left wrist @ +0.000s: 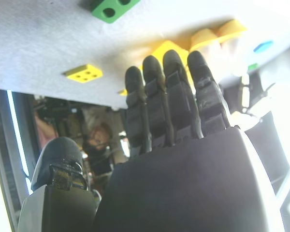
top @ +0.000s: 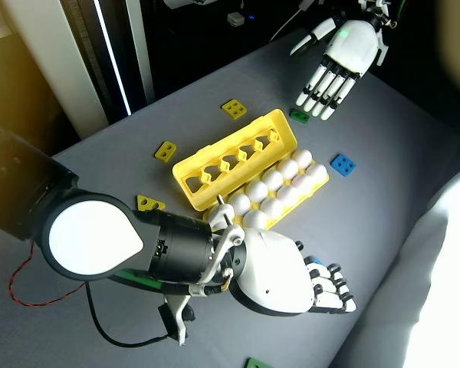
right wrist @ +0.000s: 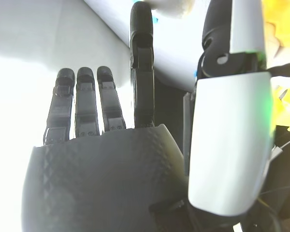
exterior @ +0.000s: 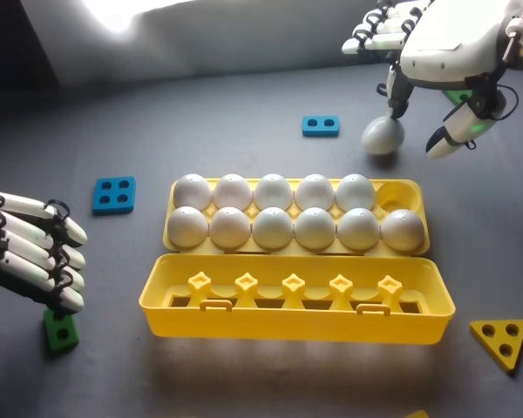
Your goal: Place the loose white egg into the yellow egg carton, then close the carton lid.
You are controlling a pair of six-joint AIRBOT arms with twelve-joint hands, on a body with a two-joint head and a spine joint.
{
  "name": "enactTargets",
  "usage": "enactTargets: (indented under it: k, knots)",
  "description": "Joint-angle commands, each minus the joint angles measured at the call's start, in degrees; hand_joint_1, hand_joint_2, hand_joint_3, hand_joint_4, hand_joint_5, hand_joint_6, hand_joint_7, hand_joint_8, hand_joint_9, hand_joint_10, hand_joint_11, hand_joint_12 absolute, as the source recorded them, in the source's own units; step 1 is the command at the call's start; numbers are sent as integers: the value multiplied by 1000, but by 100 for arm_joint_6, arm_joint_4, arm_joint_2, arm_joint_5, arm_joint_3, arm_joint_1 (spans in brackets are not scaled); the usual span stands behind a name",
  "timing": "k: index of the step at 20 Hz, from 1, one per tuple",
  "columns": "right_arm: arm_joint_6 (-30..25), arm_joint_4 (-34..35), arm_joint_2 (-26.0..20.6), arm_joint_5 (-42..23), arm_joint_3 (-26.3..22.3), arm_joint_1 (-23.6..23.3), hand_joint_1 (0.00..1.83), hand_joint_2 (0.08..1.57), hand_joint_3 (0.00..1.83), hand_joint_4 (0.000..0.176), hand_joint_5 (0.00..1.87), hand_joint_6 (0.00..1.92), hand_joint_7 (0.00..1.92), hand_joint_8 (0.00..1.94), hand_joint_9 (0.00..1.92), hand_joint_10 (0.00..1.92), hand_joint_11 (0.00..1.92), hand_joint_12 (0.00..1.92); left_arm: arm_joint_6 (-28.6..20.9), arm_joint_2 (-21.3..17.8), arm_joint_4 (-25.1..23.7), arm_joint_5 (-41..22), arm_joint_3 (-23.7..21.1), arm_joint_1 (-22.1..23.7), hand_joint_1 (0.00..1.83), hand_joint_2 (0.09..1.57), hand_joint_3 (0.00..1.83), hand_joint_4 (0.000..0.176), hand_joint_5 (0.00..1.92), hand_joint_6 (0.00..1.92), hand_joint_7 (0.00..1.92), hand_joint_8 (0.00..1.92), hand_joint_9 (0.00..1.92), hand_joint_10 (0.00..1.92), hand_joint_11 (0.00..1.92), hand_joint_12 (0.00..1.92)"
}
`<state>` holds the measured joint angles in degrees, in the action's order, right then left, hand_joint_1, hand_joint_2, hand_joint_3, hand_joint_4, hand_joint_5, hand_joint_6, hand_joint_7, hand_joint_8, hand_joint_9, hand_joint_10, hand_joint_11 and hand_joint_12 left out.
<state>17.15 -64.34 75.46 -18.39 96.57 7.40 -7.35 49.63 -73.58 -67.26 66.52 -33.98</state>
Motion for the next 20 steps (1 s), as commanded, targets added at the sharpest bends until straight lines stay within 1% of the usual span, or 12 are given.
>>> enactTargets:
  k: [1, 2, 4, 5, 7, 8, 10, 13, 16, 18, 19, 20]
  knots:
    - [39, 148, -70, -243, 50, -57, 923, 858, 1, 80, 1011, 13, 15, 3, 0, 0, 4, 111, -15, -68, 343, -319, 26, 5, 0, 1199, 4, 0, 450, 1, 409, 1, 320, 0, 0, 403]
    - [52, 148, -70, -243, 51, -63, 927, 852, 0, 82, 1018, 6, 14, 1, 0, 0, 0, 163, -16, -68, 334, -319, 23, 5, 0, 1206, 3, 0, 456, 2, 419, 3, 331, 3, 0, 418]
    - [88, 148, -71, -244, 51, -63, 916, 850, 0, 71, 993, 0, 1, 0, 0, 0, 0, 212, -25, -75, 329, -319, 16, 5, 0, 1211, 4, 0, 456, 2, 418, 2, 331, 3, 0, 423]
    - [88, 148, -72, -244, 51, -64, 913, 848, 0, 57, 982, 0, 0, 0, 1, 0, 0, 221, -25, -76, 329, -319, 12, 5, 0, 1218, 7, 0, 459, 3, 418, 2, 328, 1, 0, 423]
    - [110, 148, -73, -248, 54, -82, 907, 850, 1, 54, 974, 1, 0, 0, 1, 0, 0, 226, -28, -70, 328, -319, 10, 10, 0, 1227, 6, 0, 470, 4, 428, 3, 334, 2, 0, 439]
    - [159, 148, -71, -272, 57, -106, 926, 847, 0, 39, 982, 1, 0, 0, 0, 0, 0, 190, -28, -68, 324, -319, 11, 17, 0, 1229, 5, 0, 466, 1, 424, 1, 330, 0, 0, 419]
    - [279, 148, -51, -337, 74, -146, 937, 853, 0, 45, 990, 0, 0, 0, 0, 0, 0, 75, -35, -64, 308, -319, 19, 30, 0, 1231, 2, 0, 471, 0, 437, 2, 342, 2, 0, 438]
    - [321, 149, 39, -369, 199, -238, 929, 848, 0, 51, 970, 0, 0, 0, 0, 0, 0, 71, -57, -51, 252, -319, 21, 46, 0, 1238, 2, 0, 478, 1, 440, 0, 350, 2, 0, 470]
    - [320, 149, 144, -391, 321, -275, 911, 848, 1, 46, 963, 0, 0, 0, 0, 0, 0, 113, -58, -45, 237, -319, 29, 68, 0, 1242, 1, 0, 491, 2, 449, 1, 363, 2, 0, 515]
    - [312, 149, 189, -391, 348, -265, 914, 848, 1, 28, 960, 0, 0, 0, 0, 0, 0, 110, -60, -40, 237, -319, 40, 72, 0, 1237, 0, 0, 491, 2, 452, 2, 363, 1, 0, 499]
    - [310, 149, 210, -391, 348, -248, 906, 848, 1, 44, 955, 0, 0, 0, 0, 0, 0, 113, -61, -37, 237, -319, 45, 71, 0, 1234, 0, 0, 493, 1, 453, 1, 359, 1, 0, 475]
    - [307, 150, 234, -390, 348, -231, 906, 848, 1, 44, 955, 0, 0, 0, 0, 0, 0, 113, -61, -35, 237, -319, 46, 70, 0, 1234, 0, 0, 493, 1, 453, 1, 359, 1, 0, 475]
